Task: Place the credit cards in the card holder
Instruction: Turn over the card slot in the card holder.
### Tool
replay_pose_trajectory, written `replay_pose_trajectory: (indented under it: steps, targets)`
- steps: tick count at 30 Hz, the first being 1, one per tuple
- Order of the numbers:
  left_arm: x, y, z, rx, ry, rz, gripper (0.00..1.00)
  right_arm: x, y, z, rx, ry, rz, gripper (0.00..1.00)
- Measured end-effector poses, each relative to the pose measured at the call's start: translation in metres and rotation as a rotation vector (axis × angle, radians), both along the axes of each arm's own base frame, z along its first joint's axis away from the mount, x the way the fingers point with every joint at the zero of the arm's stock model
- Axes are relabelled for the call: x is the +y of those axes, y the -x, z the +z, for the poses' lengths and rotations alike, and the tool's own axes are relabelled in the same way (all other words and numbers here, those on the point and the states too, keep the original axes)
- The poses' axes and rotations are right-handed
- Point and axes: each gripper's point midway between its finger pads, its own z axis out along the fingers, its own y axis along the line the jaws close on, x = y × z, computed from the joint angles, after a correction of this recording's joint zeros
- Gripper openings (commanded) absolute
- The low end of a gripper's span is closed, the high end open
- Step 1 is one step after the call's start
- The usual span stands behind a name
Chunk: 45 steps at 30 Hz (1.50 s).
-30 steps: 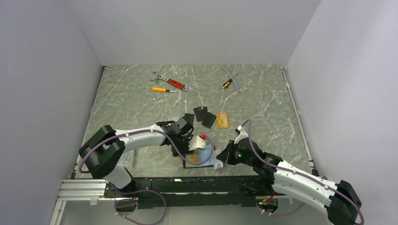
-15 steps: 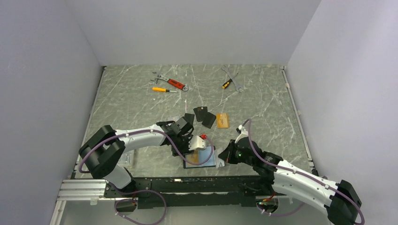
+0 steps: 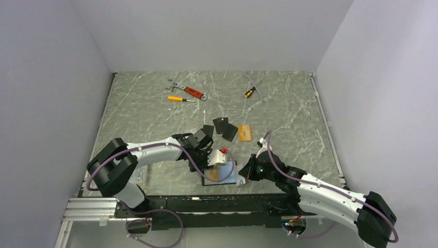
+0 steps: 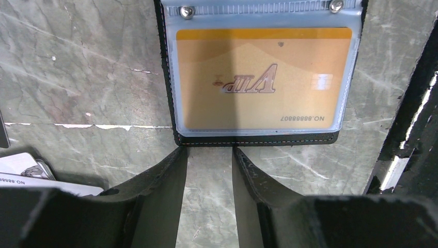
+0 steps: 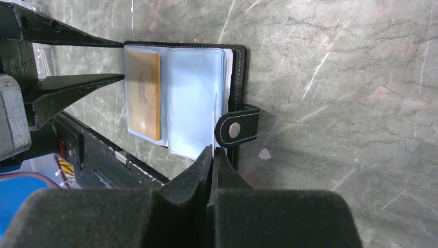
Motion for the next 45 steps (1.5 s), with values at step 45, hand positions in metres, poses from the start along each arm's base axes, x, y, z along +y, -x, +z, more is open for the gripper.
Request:
replay_pose_trajectory:
  steps: [45]
  targets:
    - [0.001, -0.001, 0.0, -0.006, -0.004, 0.002, 0.38, 0.028, 0.007, 0.0, 0.026, -0.125, 0.094, 0.0]
